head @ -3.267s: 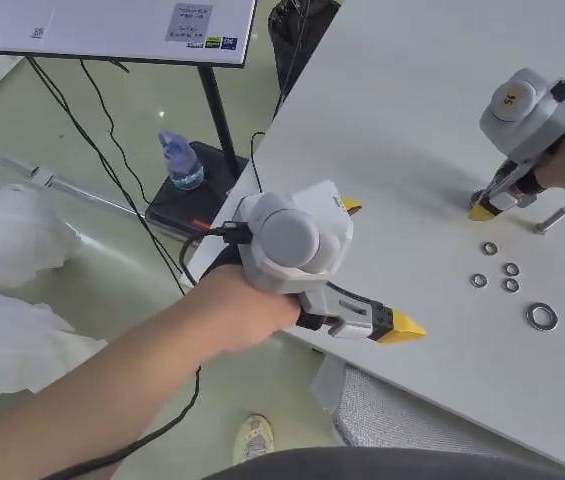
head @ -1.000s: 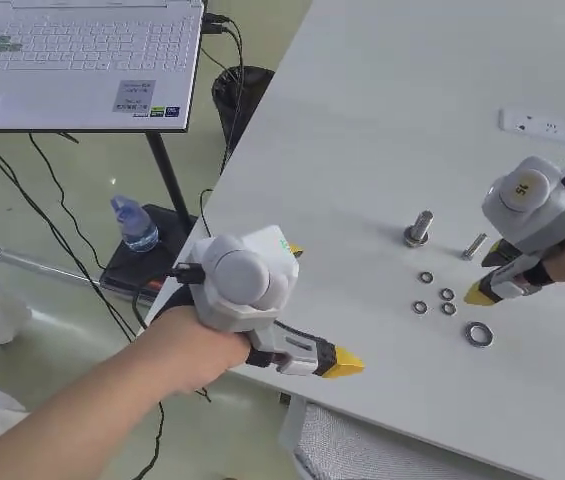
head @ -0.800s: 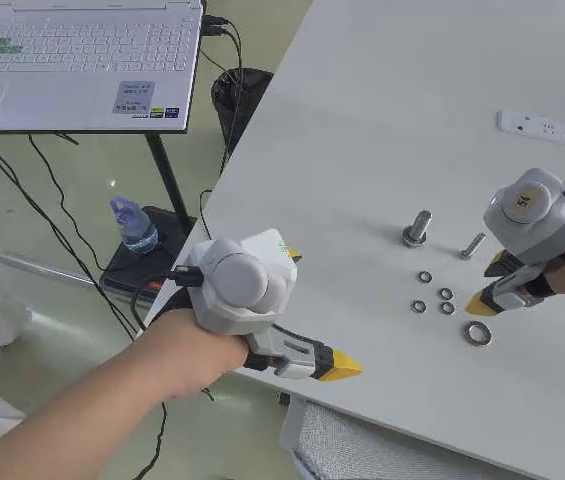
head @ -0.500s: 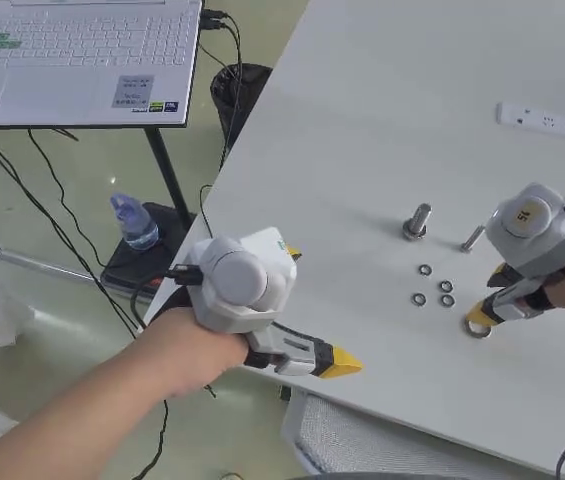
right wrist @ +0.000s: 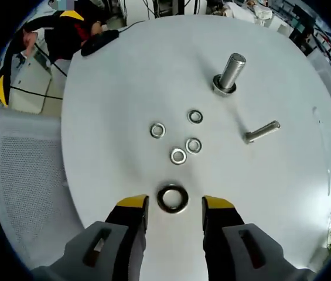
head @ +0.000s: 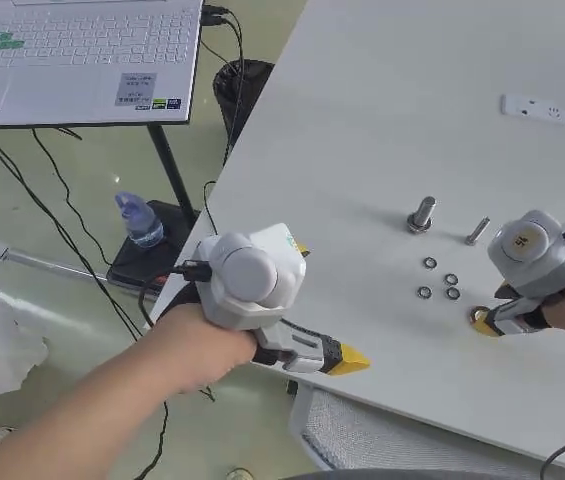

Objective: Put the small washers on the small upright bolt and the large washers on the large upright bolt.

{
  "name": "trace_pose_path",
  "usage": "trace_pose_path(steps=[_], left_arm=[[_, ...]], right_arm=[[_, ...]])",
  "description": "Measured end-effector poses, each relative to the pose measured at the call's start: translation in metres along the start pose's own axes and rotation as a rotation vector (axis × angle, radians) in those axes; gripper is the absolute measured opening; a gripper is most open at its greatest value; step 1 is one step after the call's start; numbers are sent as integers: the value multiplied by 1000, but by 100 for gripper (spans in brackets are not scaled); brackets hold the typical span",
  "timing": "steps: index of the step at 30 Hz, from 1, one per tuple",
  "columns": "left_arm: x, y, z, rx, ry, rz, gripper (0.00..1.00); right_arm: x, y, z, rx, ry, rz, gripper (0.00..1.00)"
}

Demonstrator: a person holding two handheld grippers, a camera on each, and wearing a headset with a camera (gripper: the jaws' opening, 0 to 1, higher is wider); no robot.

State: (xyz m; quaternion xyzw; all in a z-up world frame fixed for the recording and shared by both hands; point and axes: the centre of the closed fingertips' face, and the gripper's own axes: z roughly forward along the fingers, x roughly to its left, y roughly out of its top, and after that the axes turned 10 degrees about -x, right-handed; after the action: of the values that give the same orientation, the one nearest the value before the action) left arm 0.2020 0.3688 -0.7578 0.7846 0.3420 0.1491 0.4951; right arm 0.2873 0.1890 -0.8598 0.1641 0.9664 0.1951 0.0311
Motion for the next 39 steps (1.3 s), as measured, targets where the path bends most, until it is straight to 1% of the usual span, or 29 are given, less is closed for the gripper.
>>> trace_pose_path(steps=[3,7,8,17,23,27,36,39], left_arm=[[1,1,0,0,-1,0,90],[1,1,-1,-1,-2,1,90],[1,0,-1,0,-2,0,90],[-2,-6,-3,7,-5,-7,89],[-6,-9,-4,15,-13,-4,89],[-4,-8,-5,10,-3,-5,89],[-5,-10,-7,9,1,-7,89],[-7,-11,-7,14,1,-6,88]], right_arm=[[0,-4,3,0,-3,16,38],[1,-8,6,0,-11,16,38],[1,-6,6,-8,-17,19,38],[4,-3,7,-23,-27,35,37],[5,-2,7,-17,-30,43,36],[7,-2,7,-16,-28,38,35],[9,1,8,-9,-29,39,30],[9,2,9,-9,-32,41,27]])
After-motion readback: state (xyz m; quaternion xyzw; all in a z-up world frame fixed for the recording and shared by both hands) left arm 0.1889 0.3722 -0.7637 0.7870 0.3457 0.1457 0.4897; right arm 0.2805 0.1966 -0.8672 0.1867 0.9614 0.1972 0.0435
